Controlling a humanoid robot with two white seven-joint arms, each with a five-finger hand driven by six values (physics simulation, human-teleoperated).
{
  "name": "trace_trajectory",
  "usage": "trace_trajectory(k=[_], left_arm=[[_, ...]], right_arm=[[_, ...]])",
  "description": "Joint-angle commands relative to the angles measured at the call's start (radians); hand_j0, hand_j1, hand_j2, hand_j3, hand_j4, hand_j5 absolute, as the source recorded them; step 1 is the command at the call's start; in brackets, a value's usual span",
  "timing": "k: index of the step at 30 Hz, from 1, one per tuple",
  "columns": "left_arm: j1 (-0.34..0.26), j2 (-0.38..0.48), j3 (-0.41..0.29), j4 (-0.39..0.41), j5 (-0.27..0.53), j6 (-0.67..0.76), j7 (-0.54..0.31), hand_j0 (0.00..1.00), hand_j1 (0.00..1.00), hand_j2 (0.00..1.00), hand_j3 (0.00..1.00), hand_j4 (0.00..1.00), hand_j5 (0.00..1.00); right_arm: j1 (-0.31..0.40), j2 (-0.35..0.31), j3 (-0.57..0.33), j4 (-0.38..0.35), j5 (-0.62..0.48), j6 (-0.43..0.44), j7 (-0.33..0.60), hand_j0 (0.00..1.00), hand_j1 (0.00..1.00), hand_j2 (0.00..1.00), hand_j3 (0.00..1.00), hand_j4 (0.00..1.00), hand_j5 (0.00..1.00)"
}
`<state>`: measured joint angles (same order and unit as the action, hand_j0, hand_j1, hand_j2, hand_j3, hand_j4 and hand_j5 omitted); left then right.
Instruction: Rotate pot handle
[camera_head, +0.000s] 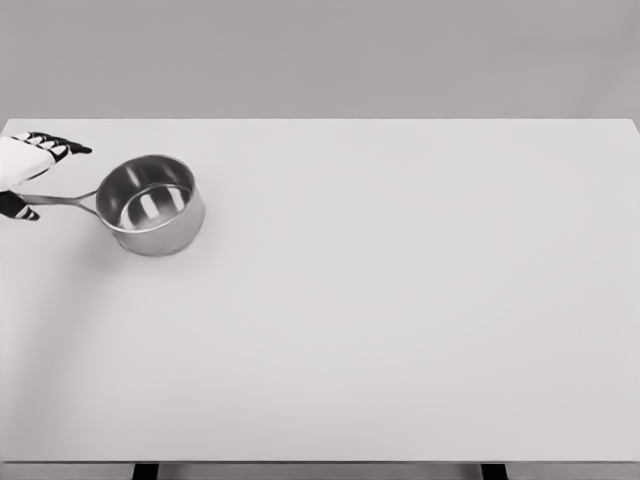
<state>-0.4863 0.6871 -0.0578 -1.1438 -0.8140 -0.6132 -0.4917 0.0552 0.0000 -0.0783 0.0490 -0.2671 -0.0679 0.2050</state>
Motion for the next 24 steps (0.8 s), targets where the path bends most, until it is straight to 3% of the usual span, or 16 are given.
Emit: trace_trajectory(k=[1,17,24], left_arm=[[0.000,0.000,-0.005,0.009,0.006,0.002,0.001,1.00,1.00,1.00,1.00,1.00,1.00],[-0.017,0.000,-0.004,0.015,0.018,0.002,0.001,1.00,1.00,1.00,1.00,1.00,1.00],[0.015,0.009,-0.002,-0.137,0.075,0.002,0.005,1.00,1.00,1.00,1.00,1.00,1.00]], right_arm=[[0.000,0.000,0.000,0.000,0.000,0.000,0.001,1.00,1.00,1.00,1.00,1.00,1.00],[0.000,0.000,0.000,0.000,0.000,0.000,0.001,1.00,1.00,1.00,1.00,1.00,1.00],[0.000,0.000,0.000,0.000,0.000,0.000,0.001,1.00,1.00,1.00,1.00,1.00,1.00]])
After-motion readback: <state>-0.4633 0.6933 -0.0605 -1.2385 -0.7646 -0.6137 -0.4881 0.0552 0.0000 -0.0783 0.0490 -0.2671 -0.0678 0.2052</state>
